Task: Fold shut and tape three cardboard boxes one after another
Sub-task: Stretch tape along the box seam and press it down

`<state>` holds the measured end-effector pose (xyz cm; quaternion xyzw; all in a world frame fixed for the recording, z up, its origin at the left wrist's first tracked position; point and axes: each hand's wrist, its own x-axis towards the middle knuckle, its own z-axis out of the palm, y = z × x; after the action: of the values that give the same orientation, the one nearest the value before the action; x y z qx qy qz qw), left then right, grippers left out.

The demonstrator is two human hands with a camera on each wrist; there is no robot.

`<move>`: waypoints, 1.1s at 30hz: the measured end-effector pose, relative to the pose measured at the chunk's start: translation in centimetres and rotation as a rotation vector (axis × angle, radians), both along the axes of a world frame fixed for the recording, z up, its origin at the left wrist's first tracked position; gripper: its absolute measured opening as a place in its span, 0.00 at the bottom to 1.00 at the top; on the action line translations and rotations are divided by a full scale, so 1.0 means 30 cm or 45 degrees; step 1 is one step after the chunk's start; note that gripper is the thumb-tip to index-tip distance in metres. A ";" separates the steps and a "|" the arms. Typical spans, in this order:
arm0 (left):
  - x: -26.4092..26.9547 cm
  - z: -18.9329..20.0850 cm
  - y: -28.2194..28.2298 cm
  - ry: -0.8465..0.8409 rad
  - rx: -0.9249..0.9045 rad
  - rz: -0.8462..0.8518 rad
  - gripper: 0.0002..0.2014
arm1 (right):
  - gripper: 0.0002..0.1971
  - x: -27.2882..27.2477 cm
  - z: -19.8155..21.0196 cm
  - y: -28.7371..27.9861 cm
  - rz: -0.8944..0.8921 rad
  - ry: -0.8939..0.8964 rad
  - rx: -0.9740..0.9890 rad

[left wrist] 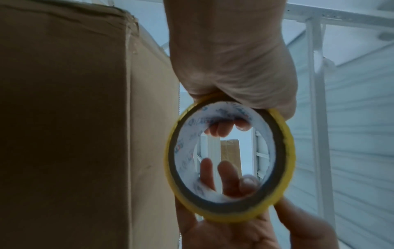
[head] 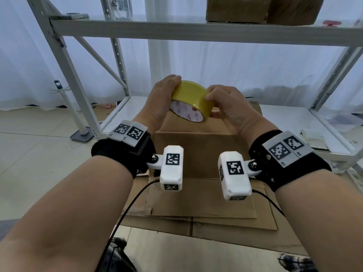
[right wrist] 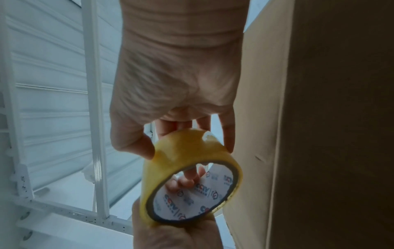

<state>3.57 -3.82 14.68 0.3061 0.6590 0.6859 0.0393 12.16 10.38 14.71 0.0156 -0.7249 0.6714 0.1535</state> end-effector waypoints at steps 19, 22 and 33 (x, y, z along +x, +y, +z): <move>0.018 0.028 0.005 0.232 -0.218 0.014 0.15 | 0.09 0.005 -0.002 -0.001 -0.046 -0.044 0.075; 0.010 0.021 -0.006 -0.244 0.052 0.030 0.14 | 0.06 0.010 -0.004 0.003 0.067 -0.014 -0.123; 0.016 0.005 -0.003 0.279 -0.236 0.147 0.19 | 0.13 0.006 -0.009 -0.020 -0.009 -0.098 0.109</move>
<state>4.03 -3.92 14.84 0.3359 0.7363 0.5857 -0.0443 12.32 9.79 14.45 -0.0065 -0.7583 0.6394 0.1270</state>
